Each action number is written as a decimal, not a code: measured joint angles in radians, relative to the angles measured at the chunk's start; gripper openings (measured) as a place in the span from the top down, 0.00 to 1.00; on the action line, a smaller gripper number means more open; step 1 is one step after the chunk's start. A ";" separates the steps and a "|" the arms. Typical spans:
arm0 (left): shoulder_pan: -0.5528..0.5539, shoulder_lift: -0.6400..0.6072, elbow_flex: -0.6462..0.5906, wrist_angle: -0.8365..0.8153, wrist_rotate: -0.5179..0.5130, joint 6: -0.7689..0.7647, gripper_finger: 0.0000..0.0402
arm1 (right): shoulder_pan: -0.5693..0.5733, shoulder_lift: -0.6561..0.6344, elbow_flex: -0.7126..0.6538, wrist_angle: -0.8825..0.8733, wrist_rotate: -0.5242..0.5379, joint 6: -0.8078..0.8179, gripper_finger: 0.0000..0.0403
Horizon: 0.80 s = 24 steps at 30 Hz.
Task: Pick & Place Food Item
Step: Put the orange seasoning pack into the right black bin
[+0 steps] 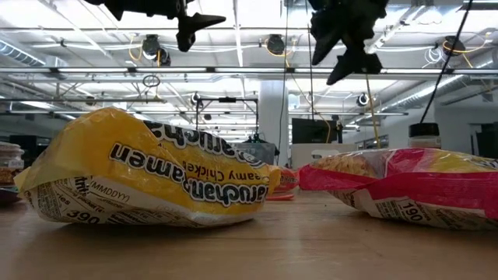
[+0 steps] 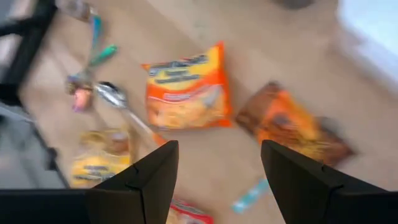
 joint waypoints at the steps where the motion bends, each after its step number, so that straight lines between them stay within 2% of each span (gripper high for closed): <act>1: 0.000 0.000 0.000 0.000 -0.002 0.000 0.42 | 0.004 0.023 0.051 -0.029 0.014 -0.021 0.44; 6: 0.000 0.000 0.000 0.002 -0.030 0.003 0.42 | 0.006 0.128 0.268 -0.091 0.079 -0.157 0.44; 12: 0.000 0.000 0.000 0.001 -0.023 0.000 0.42 | 0.003 0.269 0.422 -0.091 0.088 -0.435 0.44; 16: 0.001 0.000 0.000 0.001 0.019 0.000 0.42 | -0.005 0.329 0.437 -0.129 0.083 -0.586 0.44; 19: 0.007 -0.013 0.000 -0.007 0.068 -0.021 0.42 | -0.018 0.338 0.420 -0.205 0.081 -0.540 0.44; 24: 0.008 -0.044 0.000 -0.022 0.086 -0.025 0.42 | -0.012 0.292 0.287 -0.143 -0.003 -0.464 0.44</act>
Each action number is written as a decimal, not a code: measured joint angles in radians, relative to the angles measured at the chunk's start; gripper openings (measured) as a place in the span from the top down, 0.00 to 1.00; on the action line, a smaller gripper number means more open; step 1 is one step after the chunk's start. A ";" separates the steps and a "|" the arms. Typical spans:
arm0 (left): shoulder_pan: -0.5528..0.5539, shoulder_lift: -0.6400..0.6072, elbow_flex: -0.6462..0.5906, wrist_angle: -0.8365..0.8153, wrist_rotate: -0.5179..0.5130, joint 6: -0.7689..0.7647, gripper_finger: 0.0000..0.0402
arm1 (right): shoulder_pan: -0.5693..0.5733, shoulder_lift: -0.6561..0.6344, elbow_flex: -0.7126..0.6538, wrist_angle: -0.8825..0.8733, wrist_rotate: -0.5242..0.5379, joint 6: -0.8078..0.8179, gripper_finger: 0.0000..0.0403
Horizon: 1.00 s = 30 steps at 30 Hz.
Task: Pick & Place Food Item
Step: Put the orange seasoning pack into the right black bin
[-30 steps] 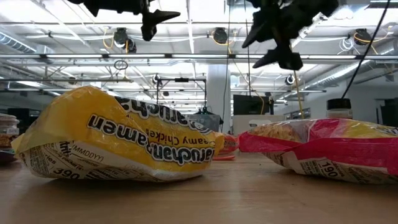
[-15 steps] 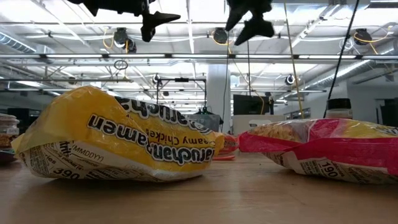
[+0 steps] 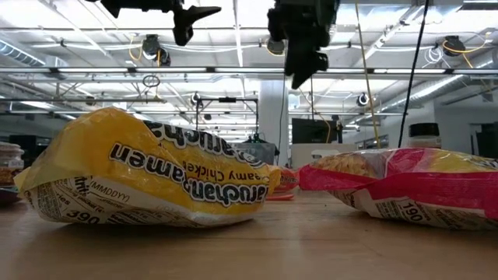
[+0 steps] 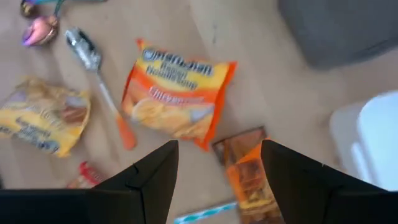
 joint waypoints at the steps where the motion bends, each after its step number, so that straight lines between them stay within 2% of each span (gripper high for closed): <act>1: 0.000 -0.003 0.000 0.001 -0.004 0.005 0.42 | 0.004 -0.012 -0.032 0.022 -0.014 0.022 0.44; 10: 0.000 -0.001 0.000 -0.006 -0.012 0.009 0.42 | 0.033 -0.176 -0.336 0.122 -0.016 0.307 0.44; 16: 0.000 -0.001 0.000 -0.006 -0.016 0.010 0.42 | 0.104 -0.329 -0.591 0.402 -0.010 0.576 0.44; 21: 0.000 -0.001 0.000 -0.005 -0.016 0.003 0.42 | 0.149 -0.446 -0.786 0.549 0.044 0.783 0.44; 26: 0.000 -0.001 0.000 -0.005 -0.017 0.005 0.42 | 0.176 -0.528 -0.889 0.569 0.111 0.901 0.44; 30: 0.000 -0.001 0.000 -0.005 -0.018 0.002 0.42 | 0.189 -0.558 -0.928 0.581 0.120 0.949 0.44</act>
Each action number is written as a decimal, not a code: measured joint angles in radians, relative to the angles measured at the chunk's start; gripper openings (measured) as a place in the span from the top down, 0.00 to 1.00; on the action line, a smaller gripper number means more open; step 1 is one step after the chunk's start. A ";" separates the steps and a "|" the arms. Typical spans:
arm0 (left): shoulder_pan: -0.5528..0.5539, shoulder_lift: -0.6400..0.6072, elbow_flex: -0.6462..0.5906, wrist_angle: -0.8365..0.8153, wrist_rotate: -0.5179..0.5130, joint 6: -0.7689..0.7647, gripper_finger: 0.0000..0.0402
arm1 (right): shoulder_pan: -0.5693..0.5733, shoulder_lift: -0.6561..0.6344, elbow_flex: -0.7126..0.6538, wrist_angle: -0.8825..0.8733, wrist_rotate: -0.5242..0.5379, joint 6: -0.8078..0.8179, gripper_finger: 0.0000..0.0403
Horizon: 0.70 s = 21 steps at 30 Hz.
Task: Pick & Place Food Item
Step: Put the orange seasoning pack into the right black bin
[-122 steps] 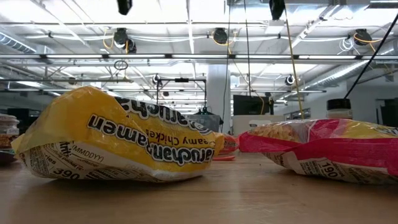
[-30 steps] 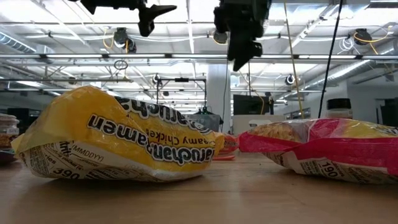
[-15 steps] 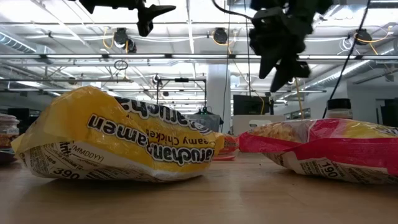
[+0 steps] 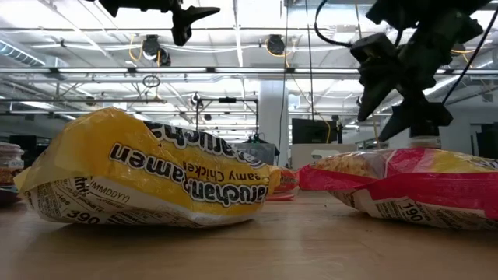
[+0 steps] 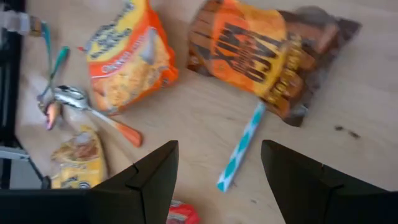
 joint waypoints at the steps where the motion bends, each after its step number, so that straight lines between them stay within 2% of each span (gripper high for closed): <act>1: 0.000 0.000 0.000 0.000 0.000 -0.001 0.42 | 0.003 0.001 -0.007 -0.003 0.000 0.008 0.44; 8: 0.000 0.000 0.000 0.000 -0.001 -0.010 0.42 | 0.007 0.003 -0.073 0.010 0.033 0.080 0.44; 11: 0.000 0.000 0.000 0.000 -0.001 -0.012 0.42 | 0.012 0.003 -0.099 0.069 0.060 0.118 0.44; 21: 0.000 0.000 0.000 0.000 -0.008 -0.008 0.42 | 0.012 0.003 -0.111 0.107 0.050 0.122 0.44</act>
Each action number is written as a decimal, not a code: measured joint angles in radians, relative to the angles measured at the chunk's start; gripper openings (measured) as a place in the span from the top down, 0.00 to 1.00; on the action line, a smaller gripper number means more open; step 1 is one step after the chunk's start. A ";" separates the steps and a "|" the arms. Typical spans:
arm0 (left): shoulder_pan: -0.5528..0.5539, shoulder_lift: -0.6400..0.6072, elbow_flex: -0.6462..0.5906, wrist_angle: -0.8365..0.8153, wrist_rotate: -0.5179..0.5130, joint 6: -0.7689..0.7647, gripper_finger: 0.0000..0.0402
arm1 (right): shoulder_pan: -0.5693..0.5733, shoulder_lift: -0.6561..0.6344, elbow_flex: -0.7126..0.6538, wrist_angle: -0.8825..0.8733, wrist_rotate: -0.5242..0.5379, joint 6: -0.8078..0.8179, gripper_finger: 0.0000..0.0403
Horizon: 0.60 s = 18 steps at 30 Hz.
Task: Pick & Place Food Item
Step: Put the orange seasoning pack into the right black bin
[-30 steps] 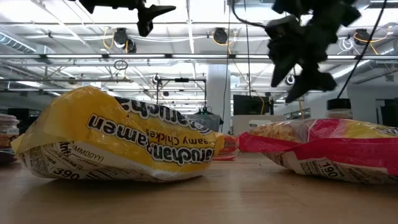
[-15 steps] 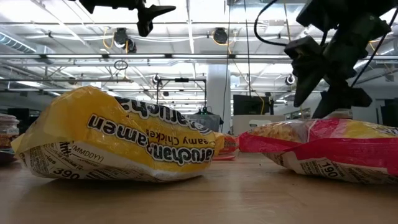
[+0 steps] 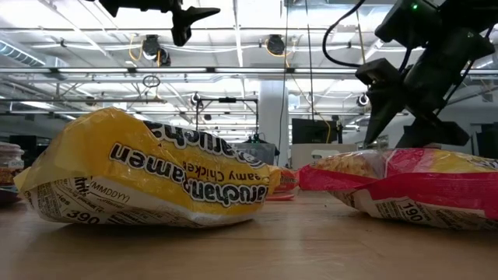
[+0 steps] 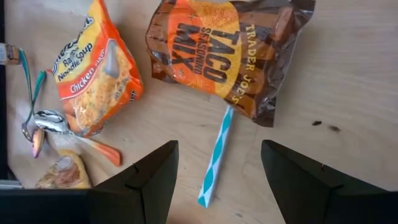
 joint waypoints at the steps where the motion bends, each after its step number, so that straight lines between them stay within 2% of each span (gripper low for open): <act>1: 0.000 0.000 0.000 0.000 0.000 0.000 0.42 | 0.000 0.000 0.000 -0.009 0.001 0.000 0.44; 8: 0.000 0.000 0.000 0.000 0.000 0.001 0.42 | 0.000 0.015 0.000 -0.044 0.081 0.000 0.44; 18: 0.000 0.000 0.000 0.000 -0.001 0.001 0.42 | 0.000 0.094 0.000 0.052 0.081 0.005 0.44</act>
